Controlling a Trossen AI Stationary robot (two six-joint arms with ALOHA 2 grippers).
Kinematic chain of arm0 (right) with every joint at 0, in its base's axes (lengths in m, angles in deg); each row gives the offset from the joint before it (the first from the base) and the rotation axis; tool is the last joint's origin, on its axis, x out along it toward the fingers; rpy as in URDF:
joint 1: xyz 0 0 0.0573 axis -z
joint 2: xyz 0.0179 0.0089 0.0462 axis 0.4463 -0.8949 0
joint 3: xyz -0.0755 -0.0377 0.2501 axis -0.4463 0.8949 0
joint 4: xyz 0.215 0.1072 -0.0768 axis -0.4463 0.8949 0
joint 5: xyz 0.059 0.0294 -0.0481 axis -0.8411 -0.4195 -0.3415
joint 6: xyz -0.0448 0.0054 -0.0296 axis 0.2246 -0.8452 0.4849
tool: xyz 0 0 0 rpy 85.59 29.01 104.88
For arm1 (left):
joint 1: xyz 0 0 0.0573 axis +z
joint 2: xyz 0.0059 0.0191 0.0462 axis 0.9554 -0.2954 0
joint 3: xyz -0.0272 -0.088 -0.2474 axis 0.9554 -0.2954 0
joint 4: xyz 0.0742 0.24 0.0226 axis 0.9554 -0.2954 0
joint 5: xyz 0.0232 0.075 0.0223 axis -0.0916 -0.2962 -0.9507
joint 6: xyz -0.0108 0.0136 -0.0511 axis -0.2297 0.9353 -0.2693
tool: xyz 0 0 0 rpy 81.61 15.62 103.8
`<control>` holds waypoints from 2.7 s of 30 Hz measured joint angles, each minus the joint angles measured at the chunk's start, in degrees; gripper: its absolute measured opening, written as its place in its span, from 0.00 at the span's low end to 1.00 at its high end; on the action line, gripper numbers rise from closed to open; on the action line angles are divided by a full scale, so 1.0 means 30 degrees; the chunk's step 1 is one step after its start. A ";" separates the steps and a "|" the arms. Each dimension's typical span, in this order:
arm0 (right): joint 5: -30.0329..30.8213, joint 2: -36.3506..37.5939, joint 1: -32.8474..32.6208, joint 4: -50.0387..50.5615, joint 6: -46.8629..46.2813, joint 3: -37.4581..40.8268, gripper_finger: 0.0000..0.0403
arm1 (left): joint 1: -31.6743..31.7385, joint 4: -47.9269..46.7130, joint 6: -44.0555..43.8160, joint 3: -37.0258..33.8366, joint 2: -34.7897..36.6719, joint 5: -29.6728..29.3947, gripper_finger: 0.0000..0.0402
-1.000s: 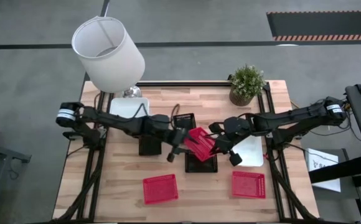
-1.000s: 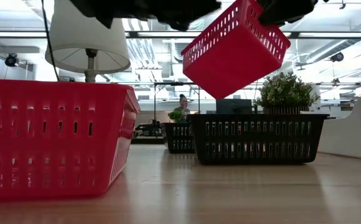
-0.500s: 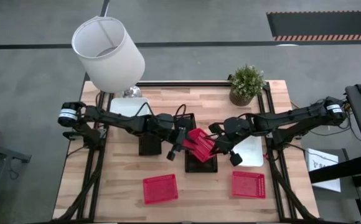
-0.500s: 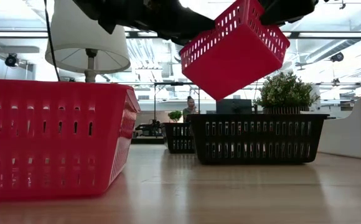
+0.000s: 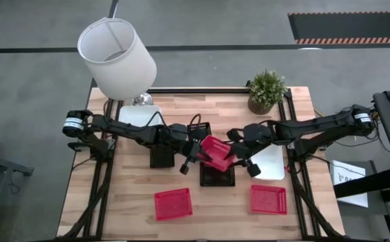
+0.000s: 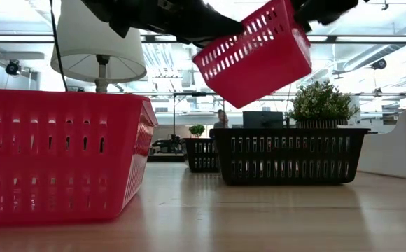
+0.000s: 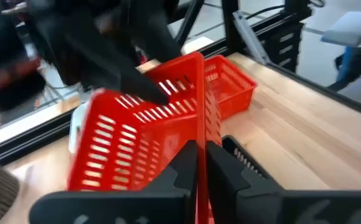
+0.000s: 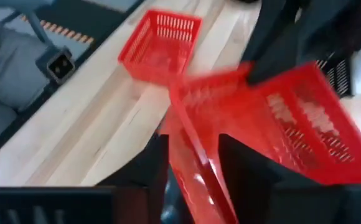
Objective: Stack baskets by color
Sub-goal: Stack the top red bin on top of the bottom left red bin
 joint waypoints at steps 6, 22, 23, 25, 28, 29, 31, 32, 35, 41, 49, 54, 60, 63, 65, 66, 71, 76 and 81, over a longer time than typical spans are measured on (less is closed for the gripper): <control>0.0482 0.1575 -0.0029 0.0075 0.0214 -0.0199 0.46 | -0.0414 -0.0018 -0.0155 0.0030 0.0022 -0.0188 0.00; 0.0860 0.3704 -0.0029 -0.0018 0.1401 -0.0120 0.45 | -0.2298 -0.0084 -0.1085 0.0277 0.0087 -0.3621 0.00; 0.0860 0.3704 -0.0029 -0.0184 0.1486 -0.0060 0.45 | -0.2373 -0.0084 -0.1182 0.0277 0.0087 -0.3722 0.00; 0.0860 0.3704 -0.0029 -0.1008 0.1842 0.0195 0.45 | -0.2579 -0.0107 -0.1253 0.0277 0.0125 -0.4179 0.00; 0.0863 0.3930 -0.0029 -0.2827 0.2713 0.0996 0.45 | -0.3046 -0.0113 -0.1592 0.0277 0.0260 -0.5147 0.00; 0.0865 0.4058 -0.0029 -0.3458 0.3006 0.1328 0.45 | -0.3231 -0.0159 -0.1735 0.0276 0.0355 -0.5584 0.00; 0.0861 0.4413 -0.0027 -0.4451 0.3662 0.2106 0.45 | -0.3674 -0.0310 -0.2057 0.0271 0.0585 -0.6409 0.00; 0.0874 0.4632 -0.0014 -0.4895 0.3924 0.2517 0.45 | -0.3935 -0.0325 -0.2217 0.0299 0.0701 -0.6932 0.00; 0.0875 0.5329 0.0015 -0.6313 0.4390 0.3489 0.45 | -0.5061 -0.0578 -0.2757 0.0618 0.0984 -0.9147 0.00; 0.2073 0.6701 0.0015 -0.6625 0.5095 0.4071 0.45 | -0.7912 -0.3556 -0.5221 0.3181 0.1275 -1.3293 0.00; 0.2579 0.7481 0.0015 -0.6263 0.6491 0.4114 0.45 | -1.0829 -1.0035 -1.3683 0.6726 0.0651 -1.8909 0.00; 0.2900 0.7580 0.0015 -0.6275 0.7362 0.4122 0.45 | -1.1632 -1.0734 -1.5345 0.8325 -0.0421 -1.9624 0.00; 0.2907 0.7579 0.0022 -0.6231 0.7590 0.4136 0.45 | -1.1822 -1.4094 -1.8290 1.1310 -0.2016 -1.9756 0.00; 0.2915 0.7609 0.0030 -0.6224 0.7782 0.4136 0.45 | -1.2283 -1.7749 -2.0627 1.3413 -0.3140 -1.9667 0.00; 0.2915 0.7620 0.0034 -0.6242 0.7788 0.4144 0.45 | -1.2579 -2.0463 -2.2507 1.5100 -0.3881 -1.9619 0.00; 0.2925 0.7632 0.0030 -0.6242 0.7788 0.4144 0.45 | -1.2712 -2.1969 -2.3577 1.5967 -0.4274 -1.9590 0.00; 0.3337 0.7668 0.0030 -0.6231 0.7773 0.4144 0.45 | -1.3155 -2.9222 -2.8415 2.0028 -0.6806 -1.6687 0.00; 0.3439 0.7668 0.0030 -0.6224 0.7696 0.4158 0.45 | -1.3365 -3.1933 -2.9193 2.2514 -0.8566 -1.5999 0.00; 0.3439 0.7668 0.0030 -0.6209 0.7649 0.4158 0.45 | -1.3668 -3.3399 -2.8383 2.2510 -0.9845 -1.6052 0.00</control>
